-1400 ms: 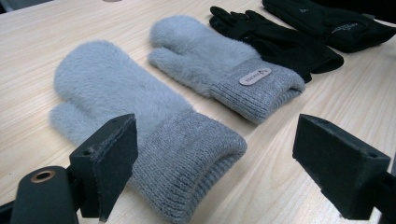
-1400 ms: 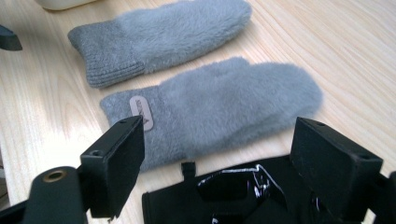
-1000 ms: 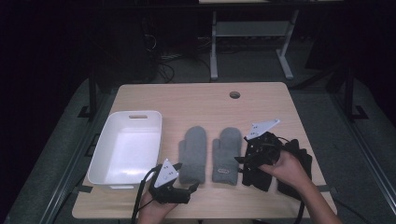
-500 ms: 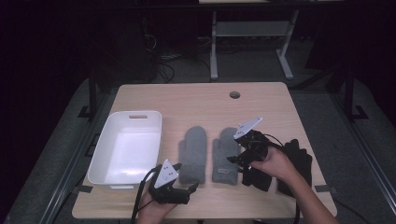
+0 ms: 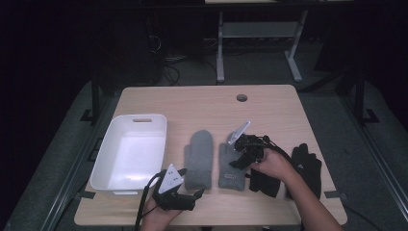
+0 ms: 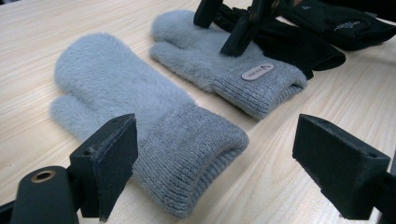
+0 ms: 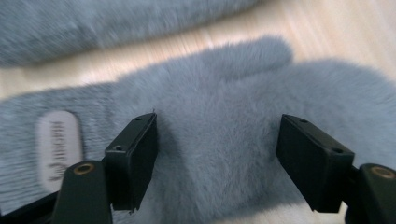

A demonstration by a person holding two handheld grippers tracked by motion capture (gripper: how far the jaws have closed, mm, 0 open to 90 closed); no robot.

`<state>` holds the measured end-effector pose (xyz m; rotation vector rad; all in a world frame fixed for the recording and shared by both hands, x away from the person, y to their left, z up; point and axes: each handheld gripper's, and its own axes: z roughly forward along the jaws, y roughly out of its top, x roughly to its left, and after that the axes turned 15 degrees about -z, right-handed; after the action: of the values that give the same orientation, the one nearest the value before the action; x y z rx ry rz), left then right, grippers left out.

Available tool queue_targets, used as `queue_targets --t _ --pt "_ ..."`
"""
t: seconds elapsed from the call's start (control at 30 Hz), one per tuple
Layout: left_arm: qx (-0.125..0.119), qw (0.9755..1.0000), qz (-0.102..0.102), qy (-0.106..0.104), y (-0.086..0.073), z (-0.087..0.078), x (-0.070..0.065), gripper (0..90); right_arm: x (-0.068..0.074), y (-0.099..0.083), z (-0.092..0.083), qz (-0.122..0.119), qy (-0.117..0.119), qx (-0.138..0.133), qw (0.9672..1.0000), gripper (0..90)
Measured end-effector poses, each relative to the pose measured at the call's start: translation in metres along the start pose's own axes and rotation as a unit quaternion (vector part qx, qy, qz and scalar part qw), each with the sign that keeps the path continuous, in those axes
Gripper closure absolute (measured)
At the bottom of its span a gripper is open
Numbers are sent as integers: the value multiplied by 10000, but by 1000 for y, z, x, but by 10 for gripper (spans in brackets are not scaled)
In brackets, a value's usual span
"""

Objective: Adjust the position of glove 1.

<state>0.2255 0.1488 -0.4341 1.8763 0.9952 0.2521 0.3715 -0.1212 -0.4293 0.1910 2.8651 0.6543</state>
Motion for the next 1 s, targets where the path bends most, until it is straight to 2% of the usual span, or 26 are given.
queue_targets --t 0.1,0.17,0.37,0.5,0.67,0.8,0.87,1.0 --pt "-12 10000 -43 -3 0 -1 1 138 -1 -2 10 -85 44 205 9997 311" --pt "-8 10000 -38 25 0 -1 1 139 -1 -3 12 -3 83 216 9997 343" --pt "14 10000 -14 39 -1 -1 -1 139 3 -2 14 -26 63 339 9994 433" --pt "31 10000 28 70 -1 -2 -3 141 5 -3 12 -42 103 307 9995 569" --pt "30 9999 81 91 -1 -1 -4 142 4 -3 11 -72 166 321 9993 693" --pt "5 9999 37 95 0 -4 -2 142 1 -5 9 129 273 211 9993 763" --pt "-23 10000 29 91 0 -5 -1 142 1 -5 6 150 286 147 9994 794" --pt "-35 9999 19 115 1 -7 0 142 2 -7 -3 252 226 -12 9994 823"
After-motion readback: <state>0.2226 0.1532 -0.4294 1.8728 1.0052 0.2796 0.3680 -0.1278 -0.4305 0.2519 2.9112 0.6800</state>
